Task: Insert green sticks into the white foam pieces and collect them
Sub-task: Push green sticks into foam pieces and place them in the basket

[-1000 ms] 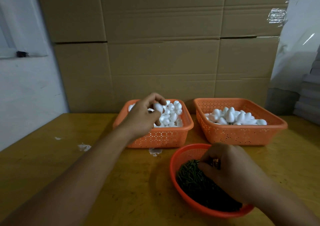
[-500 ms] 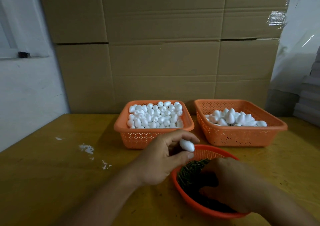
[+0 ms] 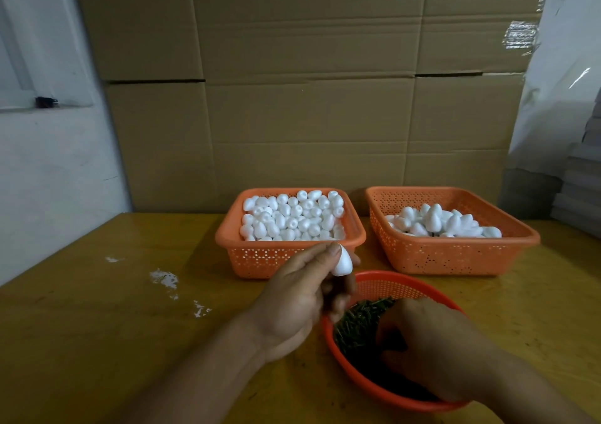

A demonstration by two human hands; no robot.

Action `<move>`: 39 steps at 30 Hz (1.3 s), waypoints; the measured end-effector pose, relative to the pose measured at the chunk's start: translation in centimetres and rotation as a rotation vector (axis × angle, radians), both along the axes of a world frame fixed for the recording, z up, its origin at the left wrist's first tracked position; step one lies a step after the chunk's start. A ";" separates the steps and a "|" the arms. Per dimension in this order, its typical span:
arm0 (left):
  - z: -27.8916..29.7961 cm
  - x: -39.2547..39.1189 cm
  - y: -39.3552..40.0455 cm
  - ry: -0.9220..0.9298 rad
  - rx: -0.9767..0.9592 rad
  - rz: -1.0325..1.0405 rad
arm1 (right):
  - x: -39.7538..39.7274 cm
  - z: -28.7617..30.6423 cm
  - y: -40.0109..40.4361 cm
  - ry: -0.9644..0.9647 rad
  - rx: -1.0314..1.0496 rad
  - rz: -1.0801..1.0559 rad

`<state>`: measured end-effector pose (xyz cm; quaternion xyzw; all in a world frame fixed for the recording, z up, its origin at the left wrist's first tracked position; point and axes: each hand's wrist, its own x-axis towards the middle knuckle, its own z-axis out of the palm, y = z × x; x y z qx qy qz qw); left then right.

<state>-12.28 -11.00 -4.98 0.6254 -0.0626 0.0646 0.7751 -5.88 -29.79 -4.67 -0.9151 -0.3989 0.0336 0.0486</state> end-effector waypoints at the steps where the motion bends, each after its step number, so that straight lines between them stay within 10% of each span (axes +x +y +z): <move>1: 0.0 0.0 0.0 0.005 -0.022 0.001 | 0.0 -0.1 0.0 -0.003 -0.005 0.001; 21: 0.3 0.0 -0.3 0.126 -0.210 0.029 | 0.1 0.6 -0.3 -0.012 0.254 -0.071; 33: 0.4 -0.1 -0.4 0.217 -0.223 0.075 | -0.3 0.5 -0.3 0.139 1.137 0.156; 39: 0.3 -0.2 -0.8 0.201 -0.194 0.064 | -1.0 0.2 0.2 0.038 1.201 0.262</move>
